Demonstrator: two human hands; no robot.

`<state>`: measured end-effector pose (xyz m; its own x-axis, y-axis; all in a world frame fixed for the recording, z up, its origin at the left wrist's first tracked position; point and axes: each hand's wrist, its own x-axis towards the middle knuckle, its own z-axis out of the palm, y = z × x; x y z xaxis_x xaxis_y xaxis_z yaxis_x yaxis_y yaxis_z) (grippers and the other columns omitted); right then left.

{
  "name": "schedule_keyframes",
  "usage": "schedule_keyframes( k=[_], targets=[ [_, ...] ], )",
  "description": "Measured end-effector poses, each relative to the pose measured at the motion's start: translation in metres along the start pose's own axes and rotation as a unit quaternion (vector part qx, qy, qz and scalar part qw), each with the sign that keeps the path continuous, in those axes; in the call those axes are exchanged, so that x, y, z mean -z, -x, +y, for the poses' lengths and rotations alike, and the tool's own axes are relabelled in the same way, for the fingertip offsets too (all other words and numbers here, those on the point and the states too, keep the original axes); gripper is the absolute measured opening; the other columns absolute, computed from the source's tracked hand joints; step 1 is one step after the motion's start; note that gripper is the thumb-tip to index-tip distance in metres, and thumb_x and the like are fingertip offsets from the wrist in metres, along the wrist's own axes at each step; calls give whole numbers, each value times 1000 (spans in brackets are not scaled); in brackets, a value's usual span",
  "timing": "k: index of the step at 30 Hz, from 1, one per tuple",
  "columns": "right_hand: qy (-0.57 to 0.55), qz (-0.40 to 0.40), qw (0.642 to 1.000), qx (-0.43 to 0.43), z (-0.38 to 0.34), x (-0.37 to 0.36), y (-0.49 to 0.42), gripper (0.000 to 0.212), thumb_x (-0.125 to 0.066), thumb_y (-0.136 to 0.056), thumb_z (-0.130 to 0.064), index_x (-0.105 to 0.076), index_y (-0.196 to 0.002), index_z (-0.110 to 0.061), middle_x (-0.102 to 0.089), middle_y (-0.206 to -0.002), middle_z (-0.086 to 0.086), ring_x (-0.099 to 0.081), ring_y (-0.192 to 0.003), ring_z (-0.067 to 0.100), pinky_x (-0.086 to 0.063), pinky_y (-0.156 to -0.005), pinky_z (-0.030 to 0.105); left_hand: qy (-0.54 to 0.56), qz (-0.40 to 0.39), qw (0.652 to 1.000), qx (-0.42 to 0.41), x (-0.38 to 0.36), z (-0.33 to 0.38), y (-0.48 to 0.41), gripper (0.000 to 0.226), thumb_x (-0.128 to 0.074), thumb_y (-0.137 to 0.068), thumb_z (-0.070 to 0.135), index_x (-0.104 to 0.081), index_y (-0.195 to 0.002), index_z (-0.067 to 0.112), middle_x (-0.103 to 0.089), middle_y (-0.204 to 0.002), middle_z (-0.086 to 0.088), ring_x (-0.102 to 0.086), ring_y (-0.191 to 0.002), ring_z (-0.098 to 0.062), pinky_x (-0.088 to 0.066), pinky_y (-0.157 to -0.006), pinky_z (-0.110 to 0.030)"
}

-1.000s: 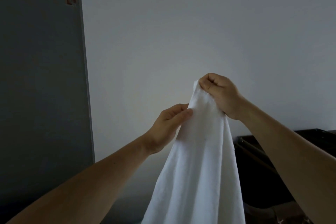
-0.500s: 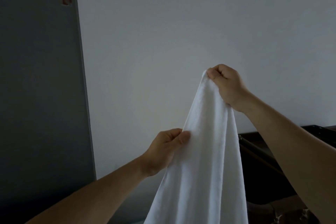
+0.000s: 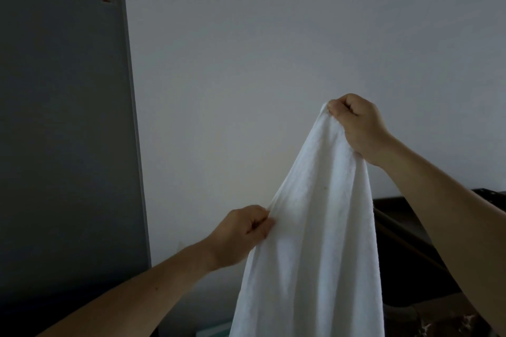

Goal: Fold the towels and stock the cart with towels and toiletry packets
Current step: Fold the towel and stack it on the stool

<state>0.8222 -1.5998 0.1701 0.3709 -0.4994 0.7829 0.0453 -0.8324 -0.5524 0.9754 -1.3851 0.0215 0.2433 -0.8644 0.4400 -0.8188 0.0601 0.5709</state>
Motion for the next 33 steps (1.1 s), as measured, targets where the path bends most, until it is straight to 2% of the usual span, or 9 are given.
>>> schedule_keyframes(
  k=[2, 6, 12, 14, 17, 22, 26, 30, 33],
  targets=[
    [-3, 4, 1000, 0, 2, 0, -1, 25, -52, -93, -43, -58, -74, -28, -50, -60, -17, -44, -52, -4, -40, -60, 29, 12, 18, 1000, 9, -4, -5, 0, 34, -54, -101, 29, -57, -70, 16, -54, -73, 7, -47, -65, -1, -39, -63, -17],
    [0, 7, 1000, 3, 5, 0, -2, 26, -52, -92, -44, -57, -73, -27, -49, -59, -16, -43, -50, -5, -39, -57, 28, 31, 37, 999, 13, -5, -6, 0, 41, -63, -97, 27, -57, -58, 37, -53, -67, 15, -50, -64, 0, -38, -64, -11],
    [-8, 73, 997, -13, 5, 13, -10, 28, -50, -88, -48, -55, -72, -26, -47, -60, -13, -43, -46, -4, -38, -54, 28, 83, 178, 981, -9, 9, 7, 1, 23, -65, -94, 31, -73, -78, 16, -64, -71, 4, -56, -61, -7, -44, -59, -15],
    [10, 54, 999, -1, 5, 12, -9, 26, -49, -88, -48, -55, -72, -27, -50, -65, -13, -46, -51, -7, -39, -56, 28, 68, 99, 993, 15, 6, 8, 4, 25, -64, -95, 34, -74, -83, 15, -61, -69, 8, -50, -58, -3, -44, -59, -21],
    [27, -5, 1000, 2, 9, 1, 1, 27, -49, -86, -48, -56, -73, -26, -51, -65, -12, -47, -53, -8, -39, -56, 28, 52, -75, 995, 44, -6, 2, 10, 21, -62, -97, 30, -75, -96, 14, -73, -87, -1, -61, -75, -8, -52, -81, -31],
    [-9, -4, 1000, -25, 17, 9, 5, 32, -48, -75, -63, -62, -72, -34, -54, -60, -17, -45, -53, -1, -42, -60, 31, 166, -4, 985, 52, -6, -15, 20, 13, -60, -95, 34, -72, -99, 30, -73, -97, -4, -69, -92, -27, -57, -86, -41],
    [-3, 7, 1000, -14, 14, 11, 4, 31, -48, -78, -60, -60, -73, -32, -54, -62, -17, -47, -55, -6, -42, -59, 28, 215, 9, 975, 59, -21, -26, 25, 13, -67, -87, 31, -64, -97, 39, -70, -85, 4, -65, -76, -21, -56, -73, -30],
    [9, 21, 1000, -3, 18, 13, 2, 25, -50, -89, -48, -58, -76, -28, -54, -71, -12, -48, -59, -6, -42, -63, 28, 212, -18, 973, 92, -31, -40, 28, 29, -71, -88, 26, -58, -114, 26, -64, -78, 7, -60, -74, -9, -52, -72, -31],
    [22, 23, 999, 6, 19, 13, 0, 23, -51, -94, -42, -57, -76, -28, -52, -68, -12, -47, -56, -8, -40, -60, 27, 199, -50, 972, 113, -36, -45, 30, 26, -69, -84, 37, -70, -97, 15, -65, -79, -4, -58, -75, -13, -50, -74, -33]
  ],
)
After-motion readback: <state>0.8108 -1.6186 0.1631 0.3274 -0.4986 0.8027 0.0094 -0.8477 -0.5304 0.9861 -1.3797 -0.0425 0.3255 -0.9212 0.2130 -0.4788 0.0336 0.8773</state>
